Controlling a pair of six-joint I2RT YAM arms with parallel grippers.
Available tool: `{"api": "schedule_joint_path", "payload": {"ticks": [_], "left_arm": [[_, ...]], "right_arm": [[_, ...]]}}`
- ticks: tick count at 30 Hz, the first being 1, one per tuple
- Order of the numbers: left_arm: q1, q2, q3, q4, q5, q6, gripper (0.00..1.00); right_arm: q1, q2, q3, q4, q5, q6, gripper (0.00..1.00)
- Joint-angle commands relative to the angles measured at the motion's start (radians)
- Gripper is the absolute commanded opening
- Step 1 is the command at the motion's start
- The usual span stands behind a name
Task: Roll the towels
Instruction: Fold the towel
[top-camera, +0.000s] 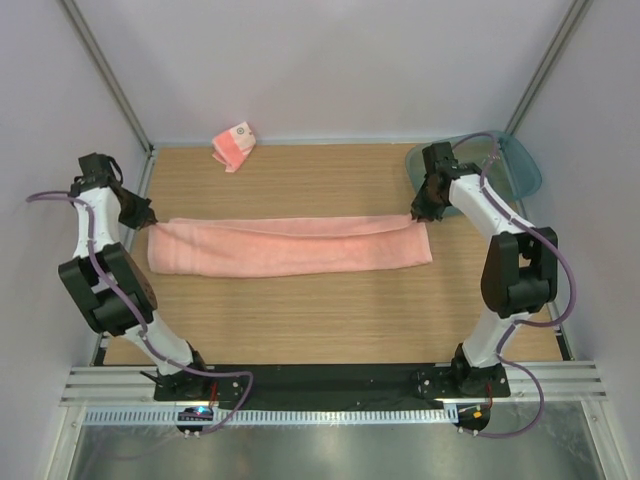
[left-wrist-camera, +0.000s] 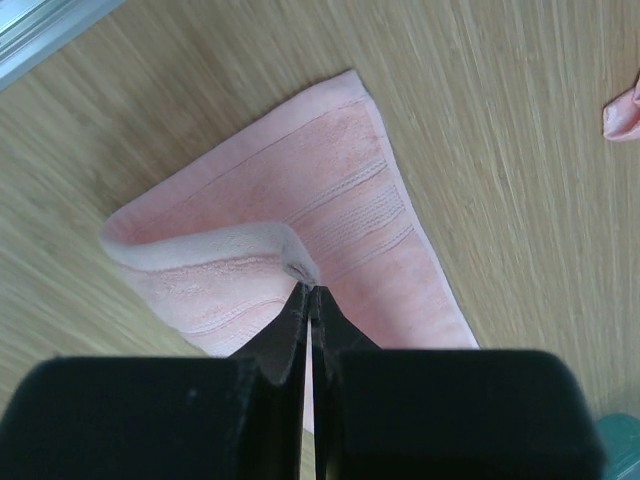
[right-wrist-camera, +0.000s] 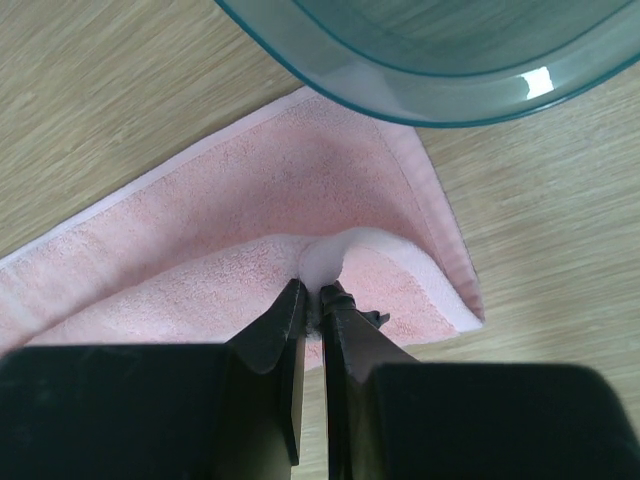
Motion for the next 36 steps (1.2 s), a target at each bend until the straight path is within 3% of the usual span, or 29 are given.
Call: {"api": "schedule_joint_path", "payload": {"ticks": [1,17,20,21,23,24,25,27,31,36], "left_arm": [[-0.027,0.063,0.086,-0.021,-0.032,0.032,0.0],[-0.071,0.387,0.387,-0.162,-0.065,0.09,0.0],[-0.082,0.413,0.418,-0.17,-0.043,0.112,0.06],[-0.082,0.41,0.415,-0.161,-0.032,0.113,0.13],[-0.091,0.401,0.403,-0.137,0.0,0.115,0.22],[-0.097,0.389,0.403,-0.134,0.001,0.124,0.32],[-0.104,0.384,0.404,-0.135,-0.011,0.127,0.36],[-0.114,0.363,0.399,-0.135,-0.031,0.133,0.41],[-0.122,0.297,0.375,-0.152,-0.074,0.146,0.44],[-0.139,0.139,0.236,-0.158,-0.187,0.118,0.43]], "right_arm": [[-0.012,0.015,0.059,0.008,0.007,-0.022,0.01],[-0.037,0.165,0.164,0.008,-0.003,-0.007,0.02],[-0.037,0.187,0.201,-0.004,0.001,-0.004,0.21],[-0.035,0.184,0.211,-0.005,0.007,-0.001,0.39],[-0.034,0.163,0.216,-0.004,0.019,0.002,0.56],[-0.029,0.153,0.216,0.008,0.032,0.002,0.74],[-0.024,0.143,0.219,0.008,0.039,0.002,0.8],[-0.009,0.117,0.245,-0.016,0.073,-0.004,0.87],[0.023,0.048,0.245,-0.038,0.131,-0.028,0.88],[0.129,-0.107,0.041,0.114,0.11,-0.07,0.83]]}}
